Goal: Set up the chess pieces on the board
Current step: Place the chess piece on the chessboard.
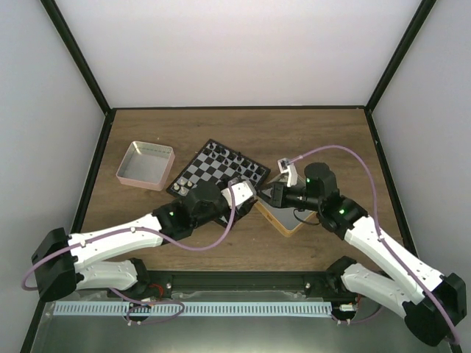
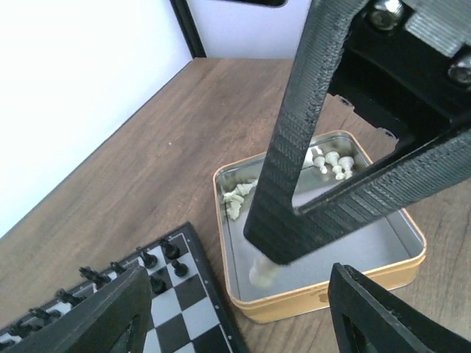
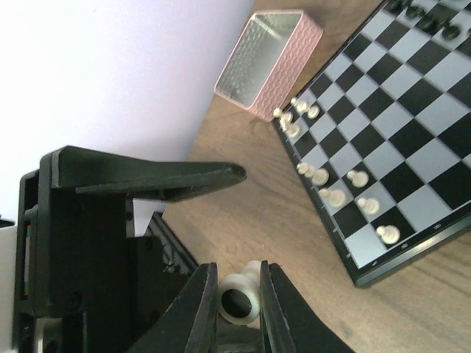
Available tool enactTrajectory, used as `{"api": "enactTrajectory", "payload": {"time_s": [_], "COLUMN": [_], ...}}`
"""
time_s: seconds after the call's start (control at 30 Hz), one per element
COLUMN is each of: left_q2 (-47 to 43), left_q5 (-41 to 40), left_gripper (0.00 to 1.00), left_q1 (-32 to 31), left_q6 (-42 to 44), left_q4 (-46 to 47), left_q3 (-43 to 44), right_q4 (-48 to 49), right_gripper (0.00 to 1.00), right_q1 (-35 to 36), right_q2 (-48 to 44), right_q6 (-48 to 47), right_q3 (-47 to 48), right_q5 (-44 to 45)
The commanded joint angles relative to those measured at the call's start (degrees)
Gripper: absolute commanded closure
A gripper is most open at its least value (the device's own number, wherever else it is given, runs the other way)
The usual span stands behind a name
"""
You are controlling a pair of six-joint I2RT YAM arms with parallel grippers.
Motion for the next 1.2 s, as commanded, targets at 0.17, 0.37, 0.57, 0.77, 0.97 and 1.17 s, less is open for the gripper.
{"api": "enactTrajectory", "payload": {"time_s": [0.17, 0.37, 0.57, 0.77, 0.97, 1.17], "left_q2": [-6.4, -9.58, -8.37, -6.79, -5.79, -6.11], "left_q5": [0.73, 12.31, 29.14, 33.94, 35.68, 35.33], "left_gripper": [0.25, 0.23, 0.23, 0.33, 0.48, 0.58], "left_q1": [3.95, 10.22, 15.61, 17.18, 17.7, 18.19], "left_q6": [-29.49, -52.93, -75.9, -84.29, -86.43, -87.95], "left_q4": [-2.62, -2.6, 12.79, 20.33, 22.8, 24.54], "left_q3": [0.94, 4.03, 1.9, 1.33, 1.34, 0.23], "right_q4": [12.11, 20.44, 30.09, 36.5, 40.54, 41.91], "right_gripper": [0.89, 0.9, 0.89, 0.89, 0.89, 0.9], "right_q1": [0.17, 0.17, 0.16, 0.15, 0.19, 0.15], "right_q2": [-3.68, -3.77, -2.13, -0.2, 1.85, 3.34], "right_q6": [2.09, 0.94, -0.58, -1.05, -4.18, -5.55], "right_q3": [-2.97, -3.3, -3.34, -2.18, -1.25, 0.38], "right_q5": [9.01, 5.7, -1.78, -6.63, -8.2, -8.59]}}
